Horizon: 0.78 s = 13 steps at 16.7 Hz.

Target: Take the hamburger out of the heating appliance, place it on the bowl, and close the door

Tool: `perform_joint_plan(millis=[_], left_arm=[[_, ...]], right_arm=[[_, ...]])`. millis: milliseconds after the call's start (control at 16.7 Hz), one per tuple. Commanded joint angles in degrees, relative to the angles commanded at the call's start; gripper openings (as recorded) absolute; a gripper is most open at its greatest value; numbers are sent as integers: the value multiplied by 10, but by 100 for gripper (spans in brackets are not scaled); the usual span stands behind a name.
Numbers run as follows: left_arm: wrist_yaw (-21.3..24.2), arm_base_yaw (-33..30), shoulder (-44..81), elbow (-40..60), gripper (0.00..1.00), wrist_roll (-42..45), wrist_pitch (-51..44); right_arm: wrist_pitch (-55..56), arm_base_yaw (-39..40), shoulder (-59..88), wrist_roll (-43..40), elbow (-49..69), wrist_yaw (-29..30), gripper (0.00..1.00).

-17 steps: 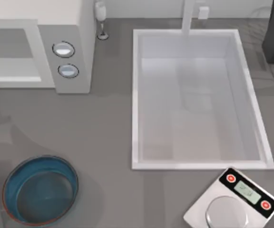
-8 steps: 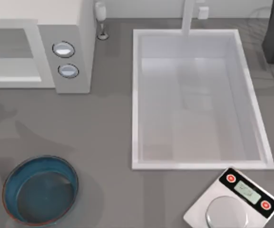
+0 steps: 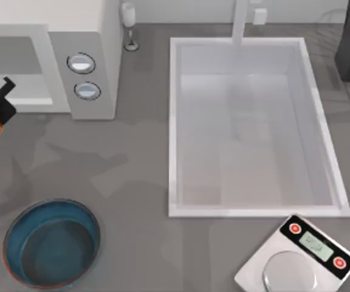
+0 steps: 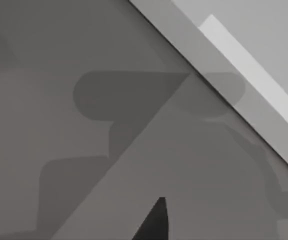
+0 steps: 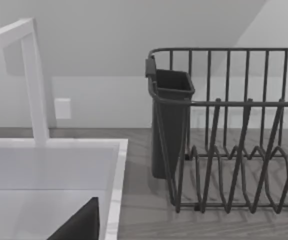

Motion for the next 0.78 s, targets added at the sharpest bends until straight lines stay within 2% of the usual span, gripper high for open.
perform_joint_plan(millis=[780], left_arm=[[-181, -303, 239, 307, 0, -822, -725]], right_arm=[[0, 0, 0, 0, 0, 0, 100]])
